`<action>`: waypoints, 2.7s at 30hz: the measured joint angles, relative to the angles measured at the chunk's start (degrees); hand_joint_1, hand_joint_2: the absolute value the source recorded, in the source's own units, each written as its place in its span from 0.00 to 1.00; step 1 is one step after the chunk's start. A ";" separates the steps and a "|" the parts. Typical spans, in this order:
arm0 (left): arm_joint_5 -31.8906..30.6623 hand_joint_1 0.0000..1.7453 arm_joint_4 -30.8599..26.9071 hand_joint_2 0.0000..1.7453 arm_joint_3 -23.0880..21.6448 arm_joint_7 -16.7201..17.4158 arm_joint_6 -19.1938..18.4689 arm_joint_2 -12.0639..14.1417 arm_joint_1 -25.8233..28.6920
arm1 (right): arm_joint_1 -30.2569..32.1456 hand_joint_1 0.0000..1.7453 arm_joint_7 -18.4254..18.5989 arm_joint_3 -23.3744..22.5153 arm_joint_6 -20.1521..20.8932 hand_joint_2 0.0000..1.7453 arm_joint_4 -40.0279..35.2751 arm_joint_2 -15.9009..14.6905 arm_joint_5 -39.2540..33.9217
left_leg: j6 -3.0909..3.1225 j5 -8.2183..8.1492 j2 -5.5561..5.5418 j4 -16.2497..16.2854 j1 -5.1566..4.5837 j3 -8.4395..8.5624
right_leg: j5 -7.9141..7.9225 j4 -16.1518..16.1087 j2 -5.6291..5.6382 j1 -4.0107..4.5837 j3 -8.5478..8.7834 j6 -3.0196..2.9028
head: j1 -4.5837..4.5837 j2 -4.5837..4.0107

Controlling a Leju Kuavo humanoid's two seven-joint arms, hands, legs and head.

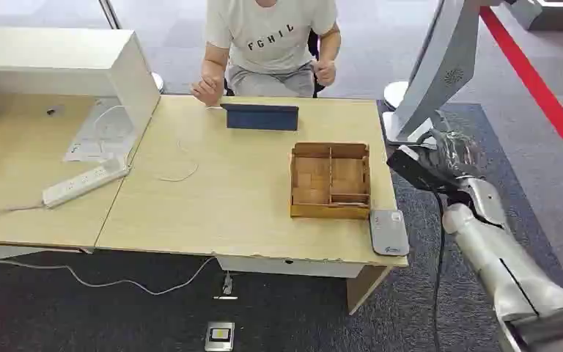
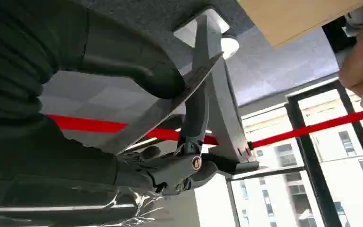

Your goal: Pass the card to the sensor for recognition and then transmit it.

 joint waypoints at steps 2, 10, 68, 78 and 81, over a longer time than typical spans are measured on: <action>0.17 0.00 0.00 0.00 0.02 -0.59 0.20 0.00 0.01 | 0.26 1.00 -0.02 -0.11 0.04 1.00 0.04 -1.05 -0.61 | 0.00 0.00 0.00 0.00 0.00 0.00 | 0.00 0.00 0.00 0.00 0.01 0.00 | 0.00 0.00; 0.13 0.00 0.00 0.00 0.11 -0.22 0.48 0.00 0.03 | 2.16 1.00 -2.51 -0.50 -1.09 1.00 0.07 -4.02 -1.60 | 0.01 -0.03 0.03 0.00 0.00 -0.01 | 0.00 0.01 0.01 0.00 0.00 0.00 | 0.00 0.00; -0.02 0.00 0.00 0.00 0.42 0.85 4.90 -0.09 -0.13 | 19.07 1.00 -8.22 0.39 -1.09 1.00 -0.85 -1.16 -6.82 | 0.01 -0.04 0.03 -0.02 0.01 0.00 | -0.02 0.01 0.00 0.02 0.02 -0.02 | 0.00 0.00; -0.24 0.00 0.00 0.00 0.42 0.81 4.26 -0.09 -0.11 | 19.25 1.00 -7.85 0.42 -1.44 1.00 -1.33 -1.13 -7.89 | 0.01 -0.04 0.03 -0.02 0.01 -0.02 | -0.02 0.02 0.00 0.02 0.05 -0.02 | 0.00 0.00; -0.53 0.00 0.00 0.00 0.42 0.81 4.02 -0.09 -0.09 | 18.65 1.00 -8.99 0.46 -2.06 1.00 -2.19 -1.16 -7.71 | 0.01 -0.03 0.03 -0.03 0.01 -0.05 | -0.02 0.06 0.00 0.01 0.04 -0.02 | 0.00 0.00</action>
